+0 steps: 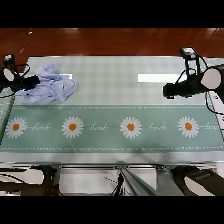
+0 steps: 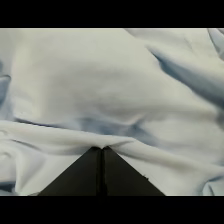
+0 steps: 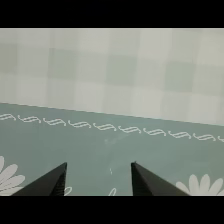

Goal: Fold the shirts.

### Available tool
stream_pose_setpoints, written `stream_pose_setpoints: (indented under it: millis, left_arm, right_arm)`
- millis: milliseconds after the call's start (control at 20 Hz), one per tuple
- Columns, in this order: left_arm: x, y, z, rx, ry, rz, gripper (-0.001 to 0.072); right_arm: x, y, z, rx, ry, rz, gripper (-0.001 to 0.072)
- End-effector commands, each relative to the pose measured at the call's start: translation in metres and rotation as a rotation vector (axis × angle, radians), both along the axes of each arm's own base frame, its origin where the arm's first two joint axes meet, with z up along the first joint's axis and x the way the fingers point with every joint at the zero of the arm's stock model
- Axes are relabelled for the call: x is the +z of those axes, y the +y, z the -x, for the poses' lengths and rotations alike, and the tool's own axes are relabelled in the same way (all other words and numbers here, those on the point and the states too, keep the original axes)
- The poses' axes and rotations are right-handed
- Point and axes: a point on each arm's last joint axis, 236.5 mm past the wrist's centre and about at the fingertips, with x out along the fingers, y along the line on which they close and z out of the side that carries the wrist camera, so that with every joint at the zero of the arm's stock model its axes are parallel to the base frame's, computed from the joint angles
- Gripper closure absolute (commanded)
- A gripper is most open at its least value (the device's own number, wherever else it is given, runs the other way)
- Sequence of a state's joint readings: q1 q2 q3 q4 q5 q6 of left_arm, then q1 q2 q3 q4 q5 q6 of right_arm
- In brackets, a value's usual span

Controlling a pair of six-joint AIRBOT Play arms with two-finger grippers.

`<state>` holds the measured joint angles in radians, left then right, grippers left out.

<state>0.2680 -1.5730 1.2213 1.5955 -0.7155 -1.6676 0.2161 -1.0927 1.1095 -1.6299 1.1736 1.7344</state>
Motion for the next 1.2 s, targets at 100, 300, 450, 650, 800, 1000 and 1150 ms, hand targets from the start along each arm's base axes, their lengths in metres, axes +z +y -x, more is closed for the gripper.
stream_pose_setpoints:
  millis: [100,300,450,650,800,1000,1150]
  left_arm:
    - [0.01,-0.007,0.004,-0.028,0.013,0.014,0.0698]
    - [0.072,-0.027,-0.028,0.016,-0.186,0.13,0.0698]
    - [0.154,-0.047,-0.05,-0.001,-0.395,0.165,0.0698]
    - [0.281,-0.098,-0.047,-0.121,-0.649,0.133,0.0698]
    - [0.374,-0.151,-0.017,-0.234,-0.843,0.138,0.0698]
    - [0.456,-0.231,0.047,-0.415,-1.011,0.206,0.0698]
    - [0.473,-0.294,0.085,-0.566,-1.036,0.291,0.0698]
  right_arm:
    - [0.0,0.0,0.0,0.002,-0.003,0.002,0.0227]
    - [0.0,0.0,-0.001,0.001,-0.004,0.001,0.0227]
    - [0.001,0.0,-0.001,0.001,-0.007,0.001,0.0227]
    - [0.002,-0.001,-0.003,0.002,-0.017,0.006,0.0227]
    - [0.003,-0.012,-0.006,0.001,-0.028,0.058,0.0227]
    - [0.006,-0.035,-0.009,-0.003,-0.041,0.165,0.0227]
    - [0.01,-0.065,-0.004,-0.015,-0.022,0.298,0.0227]
